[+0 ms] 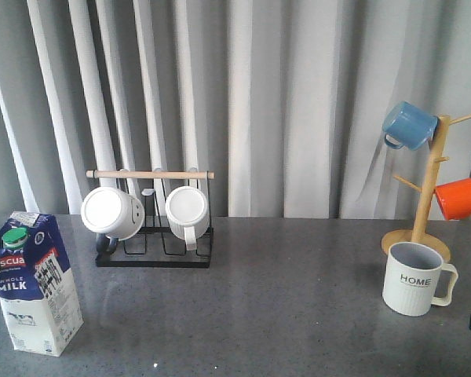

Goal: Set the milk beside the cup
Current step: 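Move the right gripper down toward the white HOME mug, then close the right gripper on the white HOME mug's body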

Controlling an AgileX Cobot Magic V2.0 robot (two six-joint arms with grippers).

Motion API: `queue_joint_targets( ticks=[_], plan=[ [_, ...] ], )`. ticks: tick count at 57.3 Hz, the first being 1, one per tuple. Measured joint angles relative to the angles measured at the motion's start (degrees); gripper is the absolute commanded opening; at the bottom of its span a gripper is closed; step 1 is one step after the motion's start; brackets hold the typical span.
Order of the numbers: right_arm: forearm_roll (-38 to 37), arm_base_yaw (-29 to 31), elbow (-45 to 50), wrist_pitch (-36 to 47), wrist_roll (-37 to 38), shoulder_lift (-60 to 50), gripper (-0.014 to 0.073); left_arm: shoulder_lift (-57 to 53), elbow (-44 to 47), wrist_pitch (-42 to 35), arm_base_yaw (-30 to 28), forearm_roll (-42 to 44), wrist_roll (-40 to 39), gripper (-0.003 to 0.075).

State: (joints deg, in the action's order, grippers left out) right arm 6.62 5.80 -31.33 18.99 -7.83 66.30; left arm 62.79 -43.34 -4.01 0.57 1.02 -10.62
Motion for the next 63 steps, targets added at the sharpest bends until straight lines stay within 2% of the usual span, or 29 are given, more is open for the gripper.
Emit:
queue_joint_targets(
  ticks=[8,14,22,32,41,63],
  plan=[
    [0.89,2.74,0.0,4.4,-0.6,7.18,0.0582,0.0,0.0,0.0,0.0,0.0,0.0,0.0449],
    [0.65,3.31,0.0,12.24,-1.23,13.83,0.0582,0.0,0.0,0.0,0.0,0.0,0.0,0.0449],
    [-3.79,3.34,-0.19,24.6,-2.94,23.01,0.0582,0.0,0.0,0.0,0.0,0.0,0.0,0.0449],
    [-4.12,3.34,-0.49,34.03,-3.31,31.66,0.0582,0.0,0.0,0.0,0.0,0.0,0.0,0.0449],
    [0.95,3.82,-3.5,36.13,-2.98,37.4,0.0582,0.0,0.0,0.0,0.0,0.0,0.0,0.0449],
    [-1.7,4.3,-10.88,34.72,0.73,42.25,0.0582,0.0,0.0,0.0,0.0,0.0,0.0,0.0449]
  ],
)
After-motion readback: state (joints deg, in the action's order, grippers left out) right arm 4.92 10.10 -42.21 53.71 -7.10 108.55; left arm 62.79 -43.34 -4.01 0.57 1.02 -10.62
